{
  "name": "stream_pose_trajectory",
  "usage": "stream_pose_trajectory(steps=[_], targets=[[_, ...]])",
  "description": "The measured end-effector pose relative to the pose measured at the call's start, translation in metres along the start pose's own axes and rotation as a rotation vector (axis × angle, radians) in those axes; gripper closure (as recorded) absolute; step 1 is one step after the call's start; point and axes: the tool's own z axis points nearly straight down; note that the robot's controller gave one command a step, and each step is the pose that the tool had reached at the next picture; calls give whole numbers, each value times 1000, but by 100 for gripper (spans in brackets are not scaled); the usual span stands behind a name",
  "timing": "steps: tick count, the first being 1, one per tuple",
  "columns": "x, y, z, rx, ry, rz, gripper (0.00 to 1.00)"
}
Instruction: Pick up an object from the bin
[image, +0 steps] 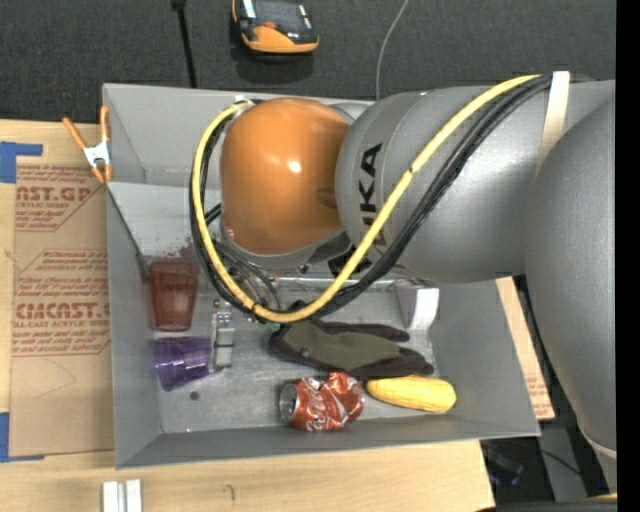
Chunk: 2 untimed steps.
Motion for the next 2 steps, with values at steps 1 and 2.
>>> stream_pose_trajectory(steps=[1,2], targets=[[-2,-1,-5,-2,-7,3,0],[1,-11,49,-4,-13,-20,0]])
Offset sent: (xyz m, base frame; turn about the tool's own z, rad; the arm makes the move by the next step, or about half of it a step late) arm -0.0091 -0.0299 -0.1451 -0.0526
